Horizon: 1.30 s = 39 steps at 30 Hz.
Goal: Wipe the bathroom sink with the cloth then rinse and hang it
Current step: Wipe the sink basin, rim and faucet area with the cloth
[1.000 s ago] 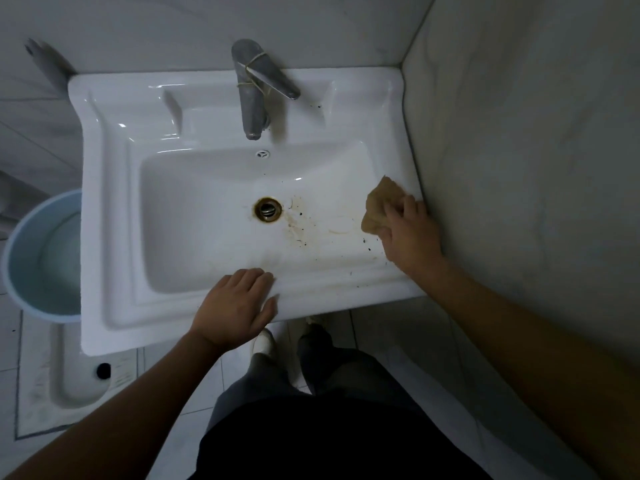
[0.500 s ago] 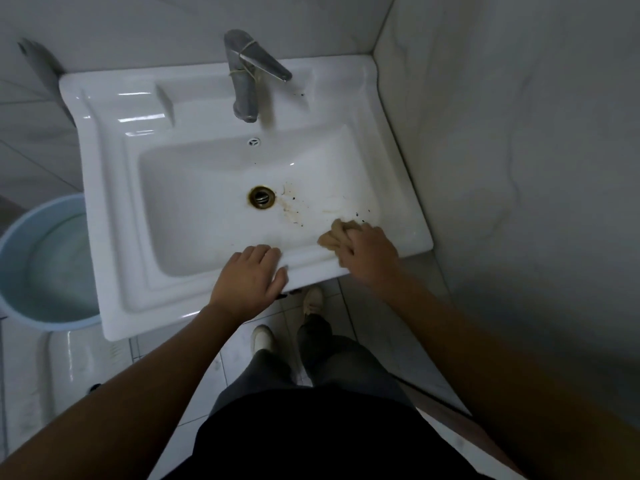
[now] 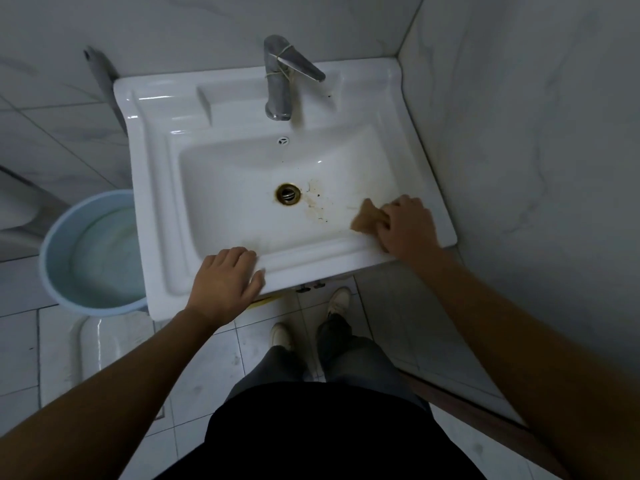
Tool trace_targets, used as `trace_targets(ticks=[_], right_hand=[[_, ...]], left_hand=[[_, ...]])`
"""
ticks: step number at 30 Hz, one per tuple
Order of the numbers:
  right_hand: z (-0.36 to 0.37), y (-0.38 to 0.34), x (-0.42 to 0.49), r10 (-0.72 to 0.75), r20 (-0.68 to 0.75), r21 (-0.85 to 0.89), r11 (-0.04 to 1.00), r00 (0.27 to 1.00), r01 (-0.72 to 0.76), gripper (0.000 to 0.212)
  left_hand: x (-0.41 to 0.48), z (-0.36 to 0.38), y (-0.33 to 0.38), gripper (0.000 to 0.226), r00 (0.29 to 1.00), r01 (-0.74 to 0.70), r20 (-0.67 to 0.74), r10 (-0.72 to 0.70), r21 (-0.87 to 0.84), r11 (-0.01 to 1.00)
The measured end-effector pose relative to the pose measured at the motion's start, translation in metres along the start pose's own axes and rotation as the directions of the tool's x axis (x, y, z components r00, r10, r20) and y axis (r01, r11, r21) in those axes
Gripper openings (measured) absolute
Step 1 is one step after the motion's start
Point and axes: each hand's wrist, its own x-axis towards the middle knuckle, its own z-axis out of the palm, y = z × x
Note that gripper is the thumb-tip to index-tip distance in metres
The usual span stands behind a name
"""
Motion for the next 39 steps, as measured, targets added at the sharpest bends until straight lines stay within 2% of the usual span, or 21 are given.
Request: trace_targets(ticks=[2, 3, 10, 15, 19, 22, 25, 29, 33, 36, 39], right_hand=[[0.008, 0.012, -0.003, 0.049, 0.124, -0.151, 0.988, 0.991, -0.030, 0.033], [0.012, 0.011, -0.006, 0.045, 0.147, -0.152, 0.988, 0.988, -0.022, 0.032], [0.017, -0.044, -0.012, -0.120, 0.210, 0.088, 0.991, 0.970, 0.104, 0.036], [0.032, -0.101, -0.024, -0.291, 0.133, 0.269, 0.931, 0.947, 0.248, 0.035], [0.043, -0.136, -0.030, -0.405, 0.118, 0.294, 0.886, 0.907, 0.357, 0.035], [0.045, -0.127, -0.023, -0.424, 0.129, 0.286, 0.881, 0.896, 0.376, 0.038], [0.049, -0.094, -0.016, -0.354, 0.131, 0.223, 0.921, 0.926, 0.321, 0.033], [0.045, -0.022, -0.007, -0.172, 0.118, 0.113, 0.981, 0.978, 0.159, 0.029], [0.035, 0.045, -0.004, 0.005, 0.075, 0.013, 1.000, 0.997, -0.006, 0.029], [0.038, 0.051, -0.009, 0.015, 0.052, -0.017, 1.000, 0.999, -0.014, 0.026], [0.043, 0.030, -0.018, 0.075, 0.026, 0.028, 0.997, 0.997, -0.076, 0.027]], left_hand=[[-0.004, 0.003, -0.003, 0.048, 1.000, -0.002, -0.002, 0.002, 0.000, 1.000], [-0.005, 0.003, -0.003, 0.048, 1.000, -0.004, -0.006, 0.004, -0.002, 1.000], [-0.005, 0.007, -0.005, 0.046, 1.000, -0.006, -0.031, 0.006, -0.011, 1.000], [-0.004, 0.007, -0.004, 0.044, 0.999, -0.004, -0.044, 0.004, -0.002, 1.000], [-0.004, 0.004, -0.004, 0.046, 1.000, 0.001, -0.028, -0.001, -0.014, 1.000], [-0.007, -0.001, -0.006, 0.049, 1.000, 0.021, -0.022, -0.021, -0.041, 0.999], [-0.016, -0.004, -0.022, 0.046, 0.999, 0.023, -0.045, -0.025, -0.045, 0.999], [-0.022, 0.000, -0.034, 0.044, 0.998, -0.009, -0.061, 0.006, -0.044, 0.999], [-0.020, 0.001, -0.031, 0.045, 0.999, -0.004, -0.050, 0.003, -0.024, 1.000], [-0.021, 0.001, -0.032, 0.046, 0.999, -0.007, -0.048, 0.005, -0.023, 1.000], [-0.021, 0.001, -0.030, 0.044, 0.999, -0.007, -0.046, 0.006, -0.021, 1.000]])
